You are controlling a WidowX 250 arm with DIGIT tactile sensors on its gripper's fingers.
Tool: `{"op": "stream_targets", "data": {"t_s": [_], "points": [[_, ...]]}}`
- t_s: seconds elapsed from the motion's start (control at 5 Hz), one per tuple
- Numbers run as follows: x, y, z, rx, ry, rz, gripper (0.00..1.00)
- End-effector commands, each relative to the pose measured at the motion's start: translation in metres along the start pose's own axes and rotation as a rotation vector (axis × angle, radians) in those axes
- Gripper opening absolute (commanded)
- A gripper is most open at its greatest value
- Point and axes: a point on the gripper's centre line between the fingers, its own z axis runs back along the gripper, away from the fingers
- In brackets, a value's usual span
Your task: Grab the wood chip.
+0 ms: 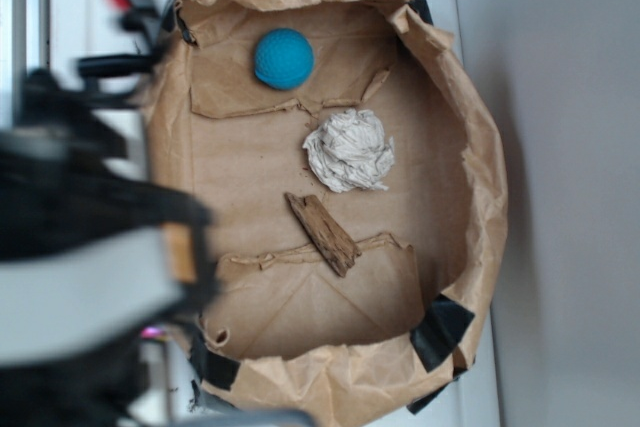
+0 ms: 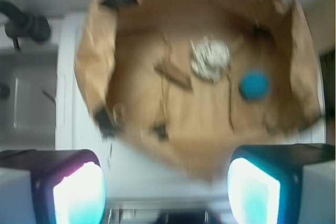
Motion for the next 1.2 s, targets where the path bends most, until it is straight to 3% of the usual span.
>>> {"op": "stream_targets", "data": {"t_s": [0.0, 0.4, 0.6, 1.0], "points": [[0.033, -0.001, -0.004, 0.004, -0.047, -0.181, 1.0], [0.033, -0.001, -0.004, 0.004, -0.047, -0.181, 1.0], [0.039, 0.014, -0.045, -0.012, -0.07, -0.308, 1.0], [0.035, 0.025, -0.102, -0.028, -0.044, -0.449, 1.0]]}}
